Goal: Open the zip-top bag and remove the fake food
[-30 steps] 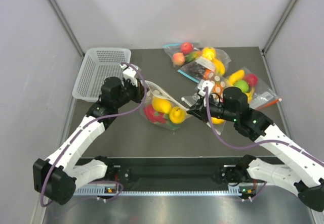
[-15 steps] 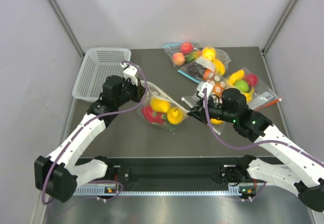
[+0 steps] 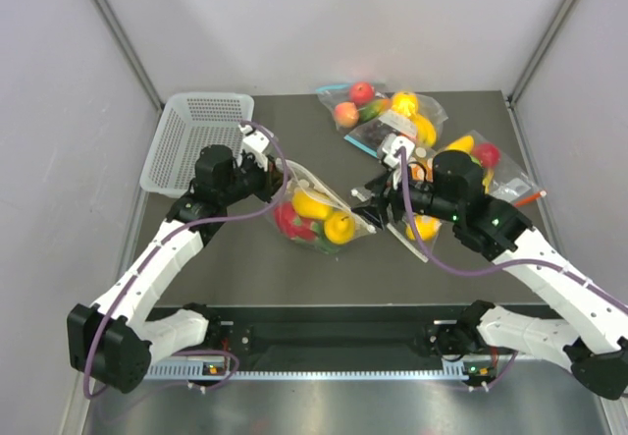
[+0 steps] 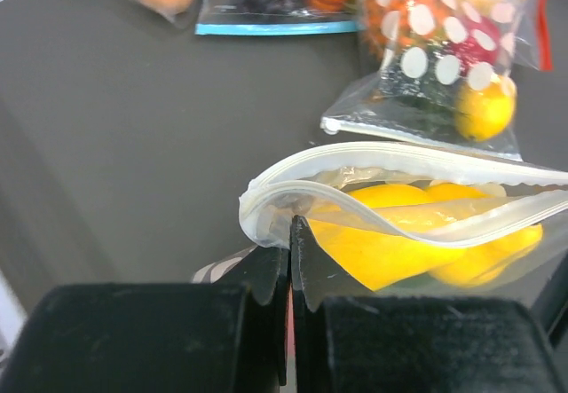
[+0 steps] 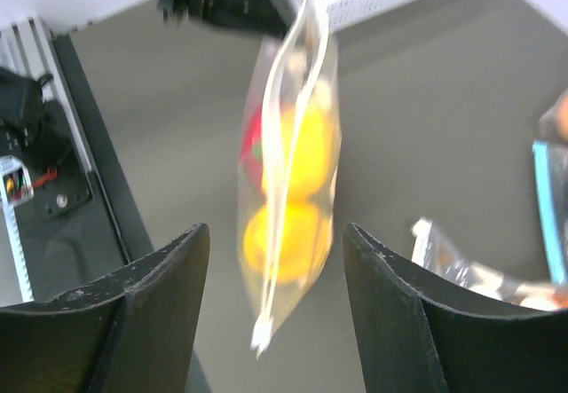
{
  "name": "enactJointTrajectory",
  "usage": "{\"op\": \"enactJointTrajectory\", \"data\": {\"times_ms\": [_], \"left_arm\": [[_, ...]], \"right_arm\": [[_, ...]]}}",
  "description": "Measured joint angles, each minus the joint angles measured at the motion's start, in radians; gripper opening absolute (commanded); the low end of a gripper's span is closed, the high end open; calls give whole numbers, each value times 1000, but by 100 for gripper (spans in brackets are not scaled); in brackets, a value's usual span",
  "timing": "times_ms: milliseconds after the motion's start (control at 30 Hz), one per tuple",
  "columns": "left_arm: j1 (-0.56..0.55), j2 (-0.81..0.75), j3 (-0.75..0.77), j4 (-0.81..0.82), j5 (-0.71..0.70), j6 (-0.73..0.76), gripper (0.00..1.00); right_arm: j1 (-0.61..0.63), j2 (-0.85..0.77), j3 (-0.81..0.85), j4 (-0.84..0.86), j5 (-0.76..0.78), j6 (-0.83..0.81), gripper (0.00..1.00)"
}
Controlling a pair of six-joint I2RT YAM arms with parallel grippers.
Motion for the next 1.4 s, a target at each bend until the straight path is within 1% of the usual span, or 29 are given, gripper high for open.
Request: {"op": "enactJointTrajectory", "data": {"times_ms": [167,200,467,633,933,1067,1100,1167,1200,1267,1300,1367,1400], "left_arm": [[0,0,0,1,75,14,0],[0,0,0,1,86,17,0],[-2,0,0,9,164,20,0],[-9,0,0,14,192,20,0],[-21,3,0,21,216,19,0],[-52,40,26,29,207,20,0],[-64,53,34,32,205,20,0],[-84,78,47,48,202,20,0],[-93,95,55,57,196,20,0],[-109,127,67,74,183,20,0],[-117,146,76,80,176,20,0],[-134,182,86,102,153,20,2],[-143,200,92,109,142,20,4]], "right_arm": [[0,103,95,58,-13,-1,63],[-1,137,101,89,-24,0,63],[-3,290,98,165,-79,27,63],[-4,305,79,204,-77,39,63],[-4,327,61,216,-40,37,61],[-3,338,28,218,-23,35,59],[-3,340,20,219,-18,36,50],[-2,340,1,219,-5,37,39],[-2,340,-7,220,0,42,27],[-2,340,-27,225,12,50,14],[-2,339,-40,229,21,62,6],[-2,333,-72,241,44,85,0],[-2,326,-92,247,60,103,0]]}}
